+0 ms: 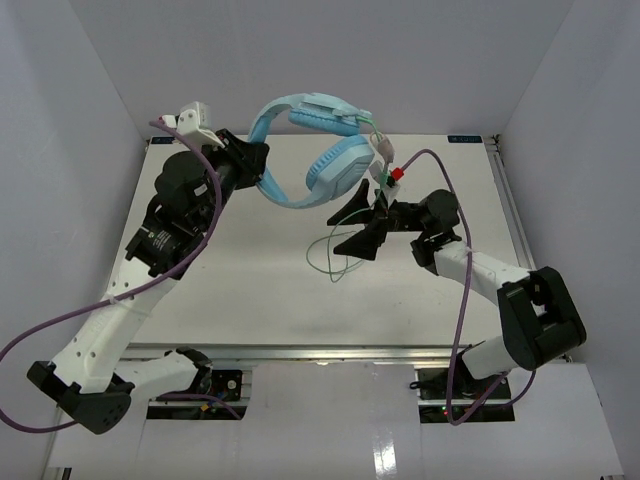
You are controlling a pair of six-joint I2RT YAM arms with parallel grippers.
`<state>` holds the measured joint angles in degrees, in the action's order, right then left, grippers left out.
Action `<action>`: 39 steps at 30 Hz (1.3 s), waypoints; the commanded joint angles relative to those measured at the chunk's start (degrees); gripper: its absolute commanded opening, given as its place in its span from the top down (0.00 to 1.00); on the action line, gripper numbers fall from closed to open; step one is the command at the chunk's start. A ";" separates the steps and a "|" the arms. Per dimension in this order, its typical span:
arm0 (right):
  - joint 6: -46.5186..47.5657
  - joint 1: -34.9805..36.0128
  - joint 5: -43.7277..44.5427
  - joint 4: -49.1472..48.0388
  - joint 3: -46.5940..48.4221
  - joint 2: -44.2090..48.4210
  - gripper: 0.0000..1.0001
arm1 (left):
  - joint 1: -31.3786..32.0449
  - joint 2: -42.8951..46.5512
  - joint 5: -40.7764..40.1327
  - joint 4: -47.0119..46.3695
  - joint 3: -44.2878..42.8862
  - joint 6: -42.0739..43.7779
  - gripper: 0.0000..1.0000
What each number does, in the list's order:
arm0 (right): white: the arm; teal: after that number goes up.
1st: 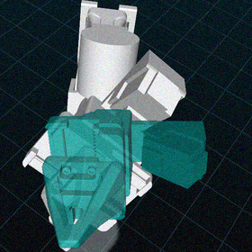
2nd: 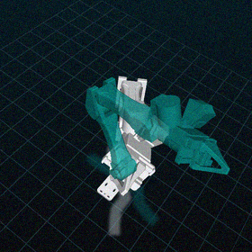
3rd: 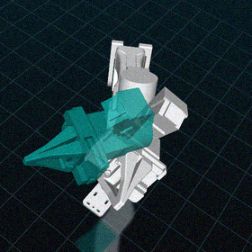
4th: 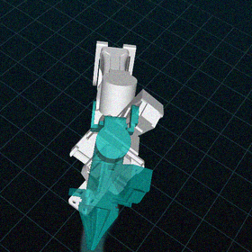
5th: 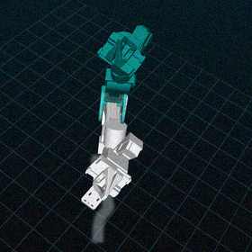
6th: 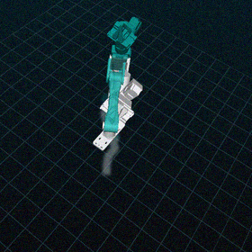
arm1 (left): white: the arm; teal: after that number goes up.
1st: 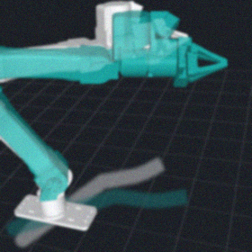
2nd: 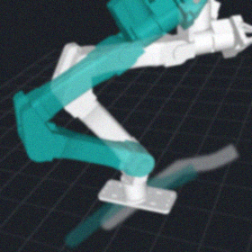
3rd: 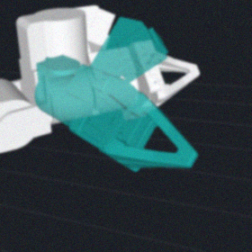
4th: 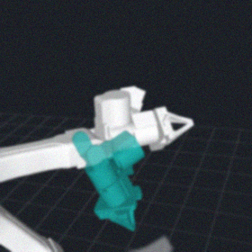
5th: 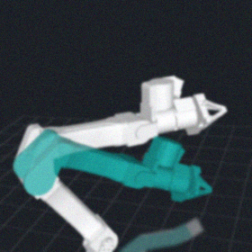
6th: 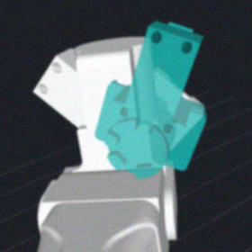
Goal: Wrap the headphones
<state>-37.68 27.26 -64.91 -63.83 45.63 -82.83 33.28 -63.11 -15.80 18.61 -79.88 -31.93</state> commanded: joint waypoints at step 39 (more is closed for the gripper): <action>54.14 11.94 20.96 66.51 16.10 13.56 0.84 | -1.87 -17.60 -21.63 -18.11 -17.71 2.61 1.00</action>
<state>-10.16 39.92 -56.50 -28.42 53.37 -72.94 32.16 -78.77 -32.39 5.26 -93.39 -34.07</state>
